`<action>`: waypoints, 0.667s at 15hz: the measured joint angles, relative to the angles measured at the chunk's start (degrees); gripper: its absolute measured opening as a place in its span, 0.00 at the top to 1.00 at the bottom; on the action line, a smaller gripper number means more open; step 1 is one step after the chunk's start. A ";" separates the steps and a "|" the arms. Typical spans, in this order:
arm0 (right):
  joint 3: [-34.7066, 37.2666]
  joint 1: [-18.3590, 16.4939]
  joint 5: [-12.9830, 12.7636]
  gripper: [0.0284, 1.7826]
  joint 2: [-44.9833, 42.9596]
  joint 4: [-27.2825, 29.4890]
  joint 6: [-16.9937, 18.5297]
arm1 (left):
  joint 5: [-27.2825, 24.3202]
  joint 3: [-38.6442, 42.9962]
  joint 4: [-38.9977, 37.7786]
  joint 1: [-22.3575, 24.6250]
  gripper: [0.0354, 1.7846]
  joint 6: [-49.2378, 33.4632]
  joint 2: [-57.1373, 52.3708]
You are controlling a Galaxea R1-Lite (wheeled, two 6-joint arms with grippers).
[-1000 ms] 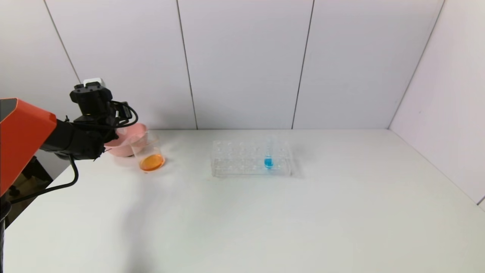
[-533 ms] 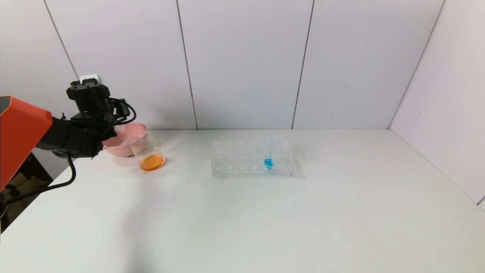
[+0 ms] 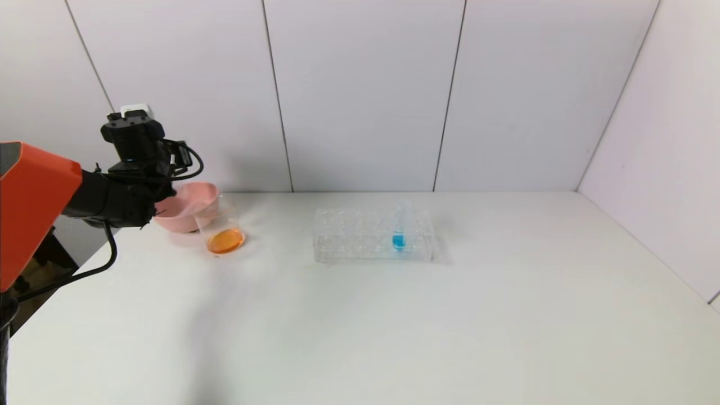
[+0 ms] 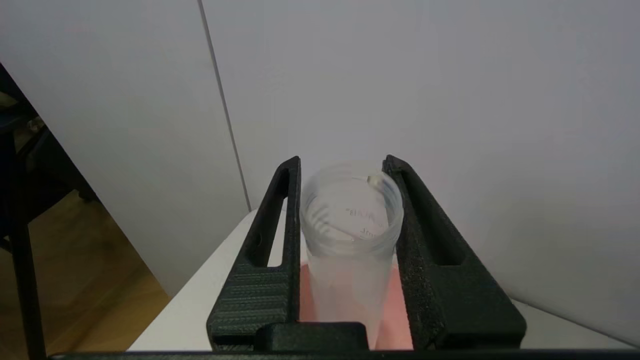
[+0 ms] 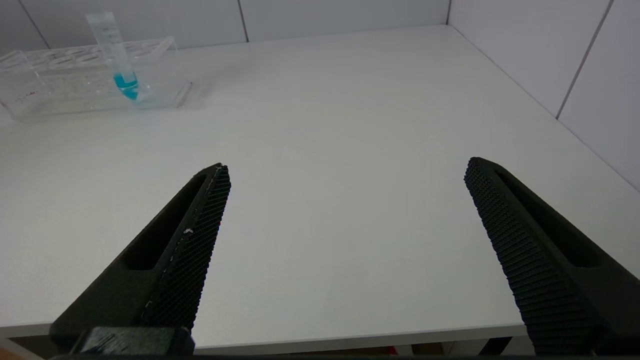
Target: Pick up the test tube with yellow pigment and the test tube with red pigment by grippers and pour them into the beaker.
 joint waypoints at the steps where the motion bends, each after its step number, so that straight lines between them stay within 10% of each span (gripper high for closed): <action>1: 0.00 0.00 -0.02 0.04 0.01 0.00 -0.02 | 0.05 -0.62 -0.09 -0.02 0.59 0.02 0.55; 6: 0.00 0.00 -0.02 0.04 0.01 0.00 0.00 | 0.10 0.10 -1.02 -0.15 0.16 -0.20 1.05; 10: 0.00 0.00 -0.02 0.04 0.01 0.00 0.00 | -0.56 4.96 -0.39 -1.00 0.01 -0.06 -4.41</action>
